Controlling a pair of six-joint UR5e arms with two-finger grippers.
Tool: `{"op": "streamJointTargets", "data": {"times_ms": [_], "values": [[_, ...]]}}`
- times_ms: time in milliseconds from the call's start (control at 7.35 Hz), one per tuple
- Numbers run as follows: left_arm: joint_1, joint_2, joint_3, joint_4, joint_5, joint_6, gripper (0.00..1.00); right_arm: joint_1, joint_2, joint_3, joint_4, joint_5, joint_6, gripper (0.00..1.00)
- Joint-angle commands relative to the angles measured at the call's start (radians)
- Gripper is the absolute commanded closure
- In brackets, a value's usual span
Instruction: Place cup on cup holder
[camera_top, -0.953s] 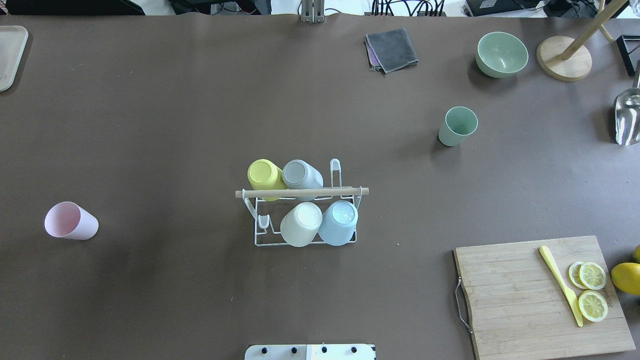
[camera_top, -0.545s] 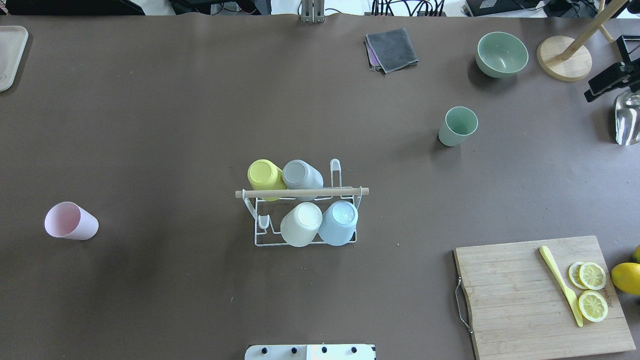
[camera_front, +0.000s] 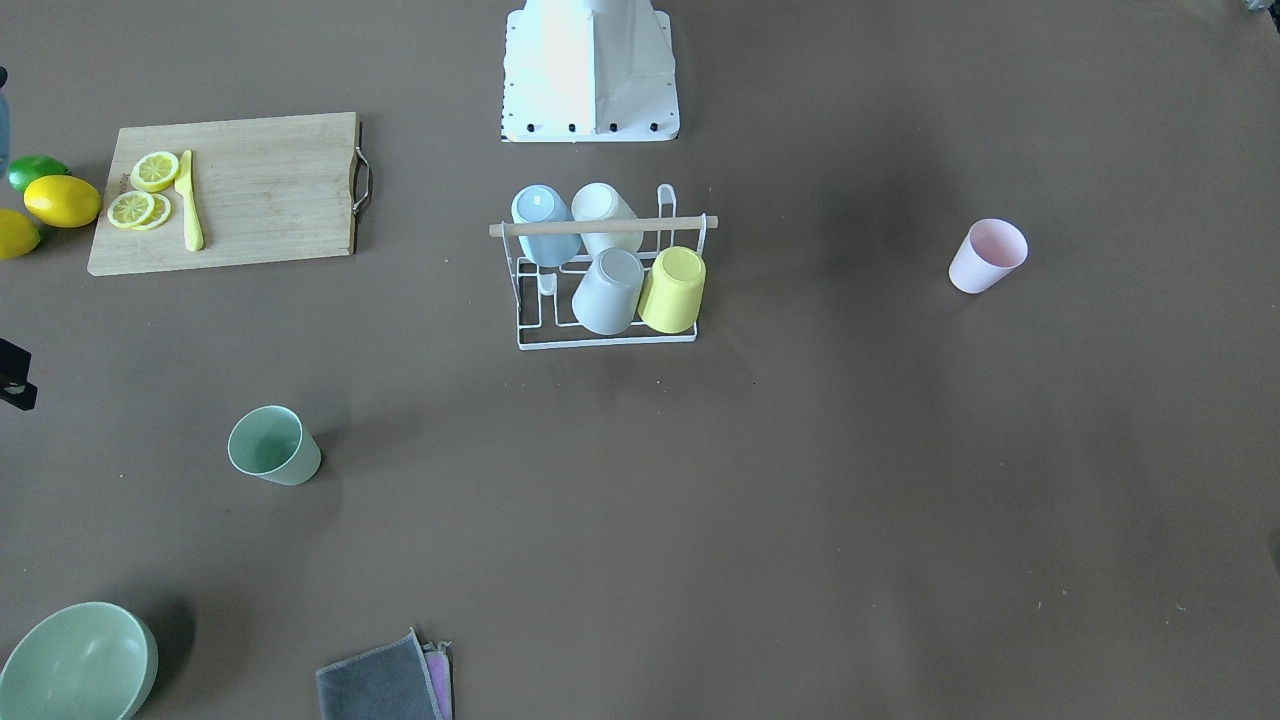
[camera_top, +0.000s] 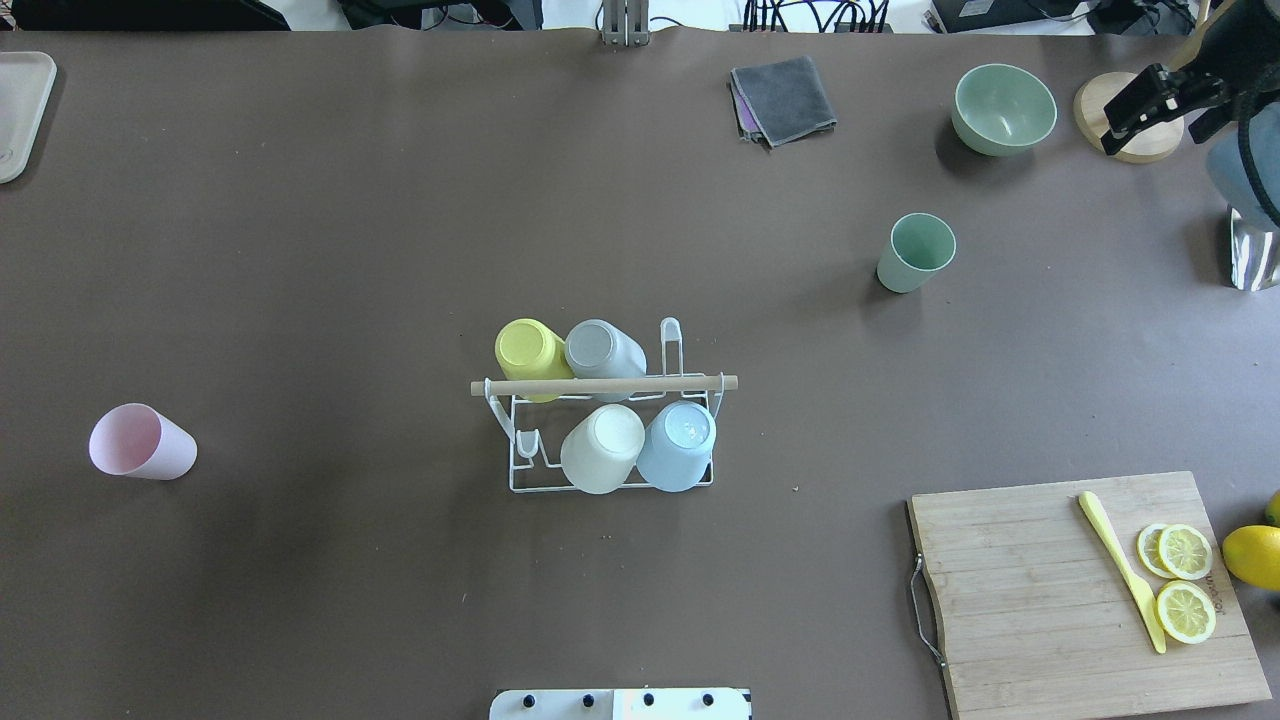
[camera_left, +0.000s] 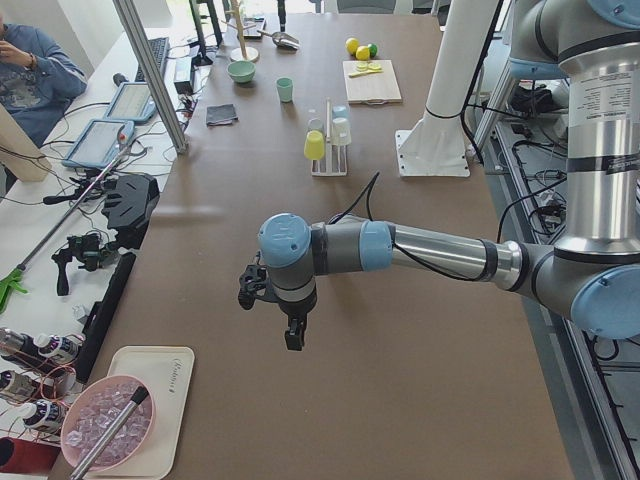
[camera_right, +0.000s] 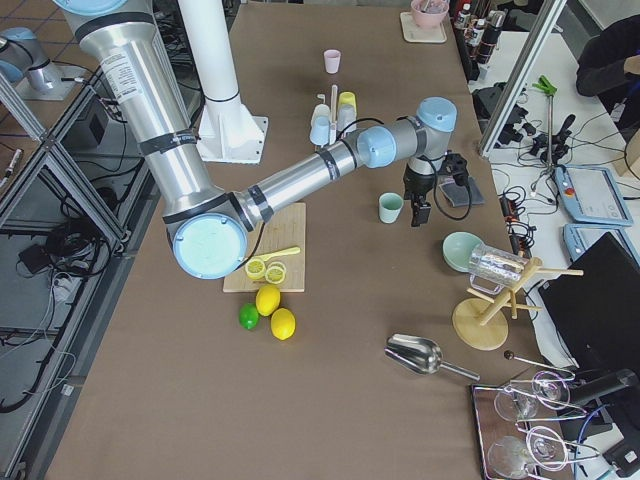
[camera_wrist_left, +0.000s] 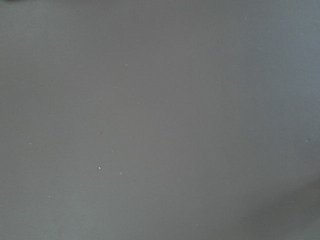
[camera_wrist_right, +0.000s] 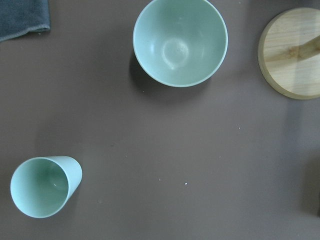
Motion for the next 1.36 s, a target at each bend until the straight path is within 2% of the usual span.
{"op": "streamJointTargets", "data": {"times_ms": [0, 136, 272, 408, 681, 817, 953, 1089, 1225], "values": [[0.002, -0.015, -0.003, 0.000, -0.003, -0.047, 0.01, -0.008, 0.149, -0.118, -0.067, 0.010, 0.001, 0.00], [0.002, -0.021, -0.001, -0.010, -0.037, -0.148, 0.01, -0.025, 0.193, -0.170, -0.071, 0.028, 0.001, 0.00], [0.029, -0.058, 0.023, -0.012, -0.046, -0.166, 0.01, -0.060, 0.219, -0.204, -0.069, 0.027, 0.019, 0.00], [0.100, -0.119, 0.040, -0.003, -0.042, -0.209, 0.01, -0.095, 0.254, -0.254, -0.065, 0.020, 0.051, 0.00], [0.204, -0.147, 0.069, -0.003, -0.039, -0.243, 0.01, -0.134, 0.366, -0.427, -0.063, 0.026, 0.047, 0.00], [0.296, -0.182, 0.081, 0.023, -0.036, -0.243, 0.01, -0.151, 0.424, -0.527, -0.063, 0.028, 0.036, 0.00], [0.335, -0.222, 0.127, 0.037, -0.031, -0.243, 0.01, -0.157, 0.472, -0.622, -0.063, 0.033, -0.003, 0.00], [0.349, -0.268, 0.173, 0.046, -0.008, -0.240, 0.01, -0.157, 0.484, -0.679, -0.063, 0.039, -0.083, 0.00], [0.394, -0.335, 0.195, 0.130, -0.003, -0.235, 0.01, -0.165, 0.485, -0.706, -0.066, 0.048, -0.115, 0.00]]}}
